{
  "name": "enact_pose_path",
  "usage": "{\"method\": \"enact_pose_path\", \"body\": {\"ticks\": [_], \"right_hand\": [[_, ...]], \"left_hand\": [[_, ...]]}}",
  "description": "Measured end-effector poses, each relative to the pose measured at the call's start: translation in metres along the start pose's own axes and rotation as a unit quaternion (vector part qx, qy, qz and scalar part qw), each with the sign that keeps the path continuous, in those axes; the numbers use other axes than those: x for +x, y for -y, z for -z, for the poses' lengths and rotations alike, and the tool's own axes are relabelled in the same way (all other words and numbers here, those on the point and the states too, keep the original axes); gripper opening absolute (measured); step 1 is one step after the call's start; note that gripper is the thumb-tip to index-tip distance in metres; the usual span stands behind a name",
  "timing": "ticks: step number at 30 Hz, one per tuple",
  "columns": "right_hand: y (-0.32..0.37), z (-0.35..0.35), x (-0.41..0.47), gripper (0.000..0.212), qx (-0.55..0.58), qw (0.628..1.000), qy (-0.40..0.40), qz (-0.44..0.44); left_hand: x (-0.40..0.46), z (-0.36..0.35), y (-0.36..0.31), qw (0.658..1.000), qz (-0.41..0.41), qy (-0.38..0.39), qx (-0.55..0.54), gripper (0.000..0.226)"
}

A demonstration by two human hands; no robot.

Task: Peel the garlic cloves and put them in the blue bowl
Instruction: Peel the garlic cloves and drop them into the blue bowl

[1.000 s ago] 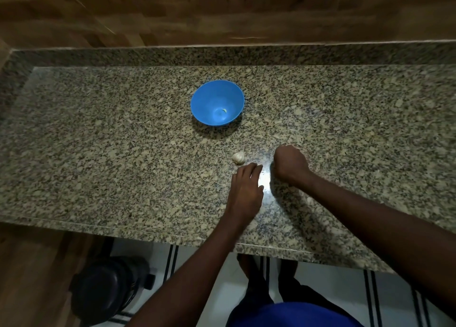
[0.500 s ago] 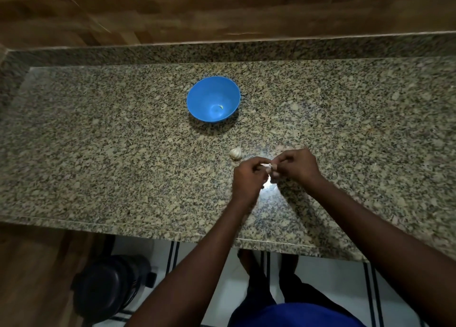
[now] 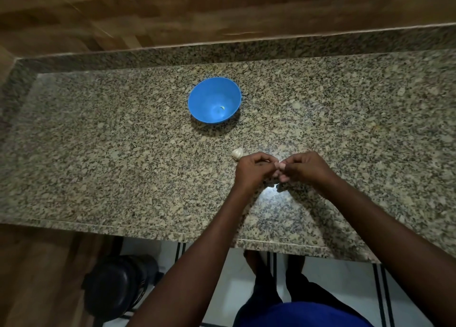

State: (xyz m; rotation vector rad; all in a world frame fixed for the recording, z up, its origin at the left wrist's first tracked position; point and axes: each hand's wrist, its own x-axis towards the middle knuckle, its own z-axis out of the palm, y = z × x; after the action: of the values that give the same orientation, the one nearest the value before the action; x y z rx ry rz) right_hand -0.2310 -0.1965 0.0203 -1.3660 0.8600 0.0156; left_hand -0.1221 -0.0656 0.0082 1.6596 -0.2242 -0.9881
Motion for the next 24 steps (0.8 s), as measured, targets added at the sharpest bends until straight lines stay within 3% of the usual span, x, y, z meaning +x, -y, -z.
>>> {"method": "enact_pose_path", "body": {"ticks": [5,10,14,17,19,21,22,24], "right_hand": [[-0.003,-0.002,0.003,0.017,-0.041,0.998,-0.043,0.023],[-0.010,-0.006,0.009,0.016,-0.117,0.985,-0.096,0.081],[-0.013,-0.014,0.003,0.020,-0.304,0.922,-0.142,0.191],[-0.015,-0.018,-0.002,0.020,-0.356,0.894,-0.148,0.228],[-0.014,-0.015,0.001,0.017,-0.303,0.922,-0.150,0.188],[-0.009,-0.011,0.007,0.016,-0.098,0.986,-0.120,0.064],[-0.006,-0.010,0.009,0.014,0.015,0.995,-0.095,-0.011],[-0.001,-0.009,0.012,0.011,0.151,0.978,-0.048,-0.134]], "left_hand": [[0.004,0.001,0.002,0.999,-0.015,0.018,0.047,0.013],[0.011,0.000,0.000,0.997,0.067,0.038,-0.024,0.014],[0.009,-0.001,-0.005,0.984,0.140,0.046,-0.098,0.003],[0.007,-0.003,-0.007,0.981,0.151,0.034,-0.115,0.003],[0.005,-0.004,-0.005,0.987,0.123,0.017,-0.106,0.003],[0.001,-0.004,-0.002,0.996,0.069,-0.004,-0.061,0.006],[-0.001,-0.004,-0.001,0.999,0.033,-0.013,-0.030,0.006],[-0.006,-0.005,0.000,0.998,-0.050,-0.029,0.032,0.005]]}}
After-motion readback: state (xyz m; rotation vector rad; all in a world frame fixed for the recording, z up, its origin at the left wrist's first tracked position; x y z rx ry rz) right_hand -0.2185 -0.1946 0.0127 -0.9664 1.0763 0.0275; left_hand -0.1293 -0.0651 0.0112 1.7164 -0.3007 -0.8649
